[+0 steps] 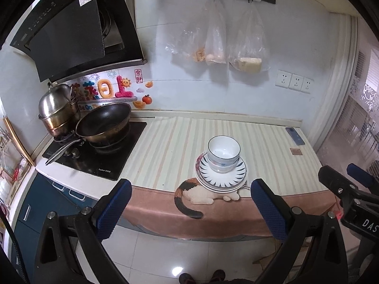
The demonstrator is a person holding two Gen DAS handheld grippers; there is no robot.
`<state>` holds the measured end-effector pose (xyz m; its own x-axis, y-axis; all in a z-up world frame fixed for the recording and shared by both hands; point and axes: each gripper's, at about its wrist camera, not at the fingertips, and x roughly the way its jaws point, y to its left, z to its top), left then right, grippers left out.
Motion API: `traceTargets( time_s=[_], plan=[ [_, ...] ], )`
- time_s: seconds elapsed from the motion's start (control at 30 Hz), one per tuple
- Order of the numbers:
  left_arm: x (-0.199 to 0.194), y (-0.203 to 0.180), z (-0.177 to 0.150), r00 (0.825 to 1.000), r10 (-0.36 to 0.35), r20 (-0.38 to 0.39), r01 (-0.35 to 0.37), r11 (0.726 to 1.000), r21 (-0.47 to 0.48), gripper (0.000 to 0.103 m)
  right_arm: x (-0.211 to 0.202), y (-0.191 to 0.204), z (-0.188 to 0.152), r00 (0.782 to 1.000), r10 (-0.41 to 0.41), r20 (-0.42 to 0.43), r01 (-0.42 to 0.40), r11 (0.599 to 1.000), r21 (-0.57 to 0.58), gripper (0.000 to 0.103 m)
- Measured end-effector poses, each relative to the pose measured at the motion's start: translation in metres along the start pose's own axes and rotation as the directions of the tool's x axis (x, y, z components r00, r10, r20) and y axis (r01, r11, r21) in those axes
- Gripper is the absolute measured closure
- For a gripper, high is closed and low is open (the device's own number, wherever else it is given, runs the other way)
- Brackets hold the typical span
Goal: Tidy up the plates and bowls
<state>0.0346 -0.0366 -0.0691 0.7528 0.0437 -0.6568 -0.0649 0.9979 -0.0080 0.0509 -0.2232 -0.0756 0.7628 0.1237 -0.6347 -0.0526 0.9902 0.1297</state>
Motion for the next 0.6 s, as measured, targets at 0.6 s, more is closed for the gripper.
traceTargets(
  time_s=[0.6],
  plan=[
    [-0.012,-0.005,-0.001,1.0,0.008,0.021,-0.008,1.0,0.021,0.0,-0.006,-0.009,-0.007,1.0,-0.01,0.006,0.01,1.0,0.012,0.0]
  ],
)
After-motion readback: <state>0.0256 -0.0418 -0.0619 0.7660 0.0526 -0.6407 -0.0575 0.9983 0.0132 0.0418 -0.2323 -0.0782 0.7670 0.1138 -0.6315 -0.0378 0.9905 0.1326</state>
